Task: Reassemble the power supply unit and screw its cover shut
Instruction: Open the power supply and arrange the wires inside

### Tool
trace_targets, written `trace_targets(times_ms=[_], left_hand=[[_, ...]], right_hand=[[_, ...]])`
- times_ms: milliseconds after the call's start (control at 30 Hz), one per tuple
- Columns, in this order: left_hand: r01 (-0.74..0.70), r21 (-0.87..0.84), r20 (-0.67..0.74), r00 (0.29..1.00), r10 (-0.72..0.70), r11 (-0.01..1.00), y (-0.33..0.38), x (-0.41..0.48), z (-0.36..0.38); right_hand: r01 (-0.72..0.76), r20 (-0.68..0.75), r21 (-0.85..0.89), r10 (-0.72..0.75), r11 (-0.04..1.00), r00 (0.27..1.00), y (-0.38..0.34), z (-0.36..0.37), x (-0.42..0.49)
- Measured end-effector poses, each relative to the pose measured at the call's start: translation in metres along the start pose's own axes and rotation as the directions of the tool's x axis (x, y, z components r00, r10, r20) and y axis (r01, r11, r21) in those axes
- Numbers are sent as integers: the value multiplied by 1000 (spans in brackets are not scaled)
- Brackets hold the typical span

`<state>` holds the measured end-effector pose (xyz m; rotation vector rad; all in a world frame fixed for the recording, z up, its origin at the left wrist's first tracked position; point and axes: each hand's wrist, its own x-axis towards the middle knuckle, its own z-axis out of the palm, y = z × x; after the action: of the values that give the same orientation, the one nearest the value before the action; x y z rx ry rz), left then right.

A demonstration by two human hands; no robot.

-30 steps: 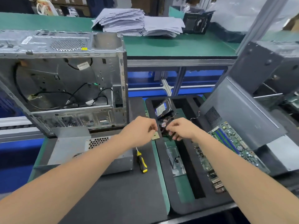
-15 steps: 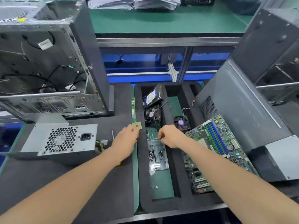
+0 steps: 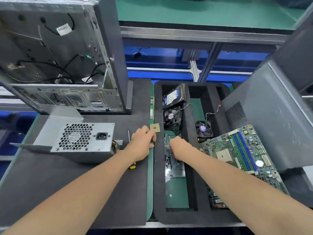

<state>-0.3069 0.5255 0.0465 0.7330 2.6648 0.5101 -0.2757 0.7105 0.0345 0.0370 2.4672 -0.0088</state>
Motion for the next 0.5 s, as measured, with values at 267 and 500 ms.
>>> trace_targets(times_ms=[267,500], left_hand=[[-2,-54,-12,1000,1,999,-3,2,5],[2,-48,-11,1000,-3,999,-4,4,9]], right_hand=[[9,9,-91,-8,996,1000,-3,20,4],[59,83,-190,-44,980,996,-3,24,2]])
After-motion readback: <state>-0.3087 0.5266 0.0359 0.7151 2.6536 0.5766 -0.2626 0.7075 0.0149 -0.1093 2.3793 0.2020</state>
